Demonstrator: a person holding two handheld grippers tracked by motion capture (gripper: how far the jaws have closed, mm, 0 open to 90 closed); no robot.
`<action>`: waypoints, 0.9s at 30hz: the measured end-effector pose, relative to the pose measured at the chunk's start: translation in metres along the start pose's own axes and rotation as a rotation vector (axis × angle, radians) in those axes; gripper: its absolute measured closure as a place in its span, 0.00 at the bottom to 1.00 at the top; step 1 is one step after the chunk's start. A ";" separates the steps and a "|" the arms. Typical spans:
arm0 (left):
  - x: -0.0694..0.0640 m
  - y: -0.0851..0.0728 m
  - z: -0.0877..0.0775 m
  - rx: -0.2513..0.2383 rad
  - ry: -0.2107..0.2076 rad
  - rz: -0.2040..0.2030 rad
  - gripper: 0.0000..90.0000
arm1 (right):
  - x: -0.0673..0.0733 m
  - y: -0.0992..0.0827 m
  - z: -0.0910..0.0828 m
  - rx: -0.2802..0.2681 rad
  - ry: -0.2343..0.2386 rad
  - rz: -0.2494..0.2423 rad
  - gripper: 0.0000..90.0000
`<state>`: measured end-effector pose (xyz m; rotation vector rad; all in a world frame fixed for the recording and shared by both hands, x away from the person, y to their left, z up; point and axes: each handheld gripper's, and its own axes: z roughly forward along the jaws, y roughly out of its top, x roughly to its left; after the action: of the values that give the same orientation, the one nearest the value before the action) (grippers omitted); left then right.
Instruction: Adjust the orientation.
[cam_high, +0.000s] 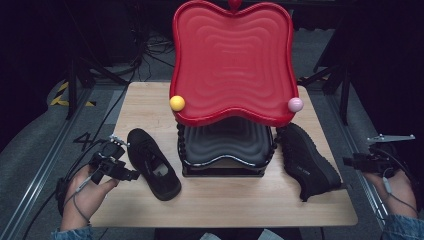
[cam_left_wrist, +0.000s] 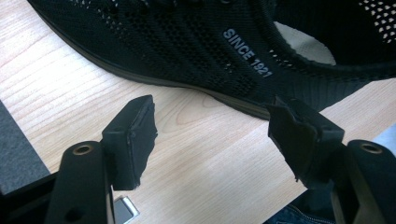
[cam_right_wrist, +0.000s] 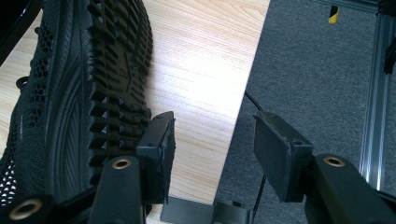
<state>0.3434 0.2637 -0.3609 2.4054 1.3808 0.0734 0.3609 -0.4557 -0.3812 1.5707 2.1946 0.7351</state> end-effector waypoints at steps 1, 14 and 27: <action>0.000 0.000 0.000 0.000 0.000 0.000 0.37 | 0.000 0.000 0.000 0.000 0.000 0.000 0.54; -0.055 0.021 -0.021 -0.041 -0.001 0.142 0.38 | 0.003 0.000 0.003 -0.016 -0.027 -0.024 0.53; -0.091 0.036 -0.009 0.004 -0.029 0.242 0.37 | 0.006 0.000 0.005 -0.006 -0.021 -0.047 0.51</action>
<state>0.3238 0.1725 -0.3283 2.5547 1.0730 0.0979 0.3615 -0.4490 -0.3850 1.5119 2.2036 0.7077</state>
